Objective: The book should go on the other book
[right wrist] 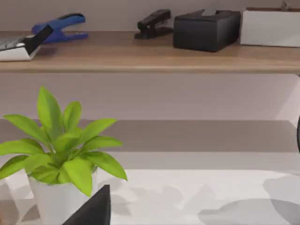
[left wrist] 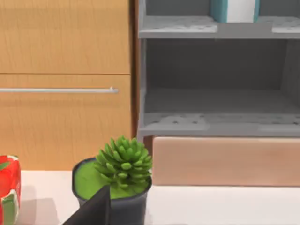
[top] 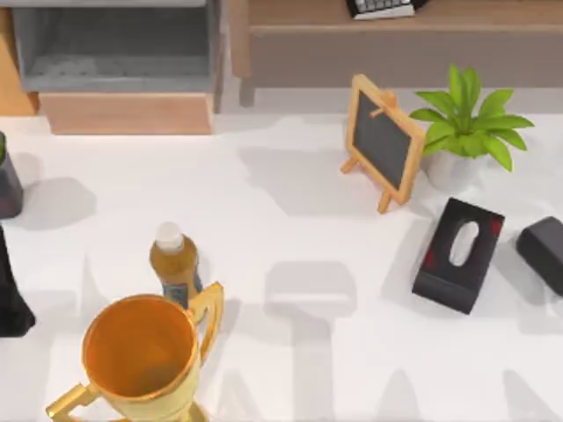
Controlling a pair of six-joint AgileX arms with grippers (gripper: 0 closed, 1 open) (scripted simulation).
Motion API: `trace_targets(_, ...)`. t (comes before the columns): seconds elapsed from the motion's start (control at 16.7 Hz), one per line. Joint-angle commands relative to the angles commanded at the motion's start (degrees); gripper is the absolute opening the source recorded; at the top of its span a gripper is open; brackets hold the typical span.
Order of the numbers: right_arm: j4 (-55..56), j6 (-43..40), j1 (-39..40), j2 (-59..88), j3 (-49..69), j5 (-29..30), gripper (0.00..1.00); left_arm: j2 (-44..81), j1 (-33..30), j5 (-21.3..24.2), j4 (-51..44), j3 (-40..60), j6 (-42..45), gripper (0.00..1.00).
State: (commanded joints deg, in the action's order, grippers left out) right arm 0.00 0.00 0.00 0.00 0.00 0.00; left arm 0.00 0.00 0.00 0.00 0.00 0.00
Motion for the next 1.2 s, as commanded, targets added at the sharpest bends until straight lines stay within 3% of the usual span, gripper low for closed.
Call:
trace_targets(0.24,0.00,0.00,0.00,0.00,0.00,0.00,1.00,1.76,-0.21,-0.16,0.71,1.35,-0.01,1.00)
trace_targets(0.48,0.00,0.00,0.00,0.00,0.00,0.00,1.00,12.63,-1.45,-1.09,4.83,9.19,-0.06,1.00)
trace_targets(1.2,0.00,0.00,0.00,0.00,0.00,0.00,1.00,76.69,-7.84,-6.12,26.60,50.53,-0.25,1.00)
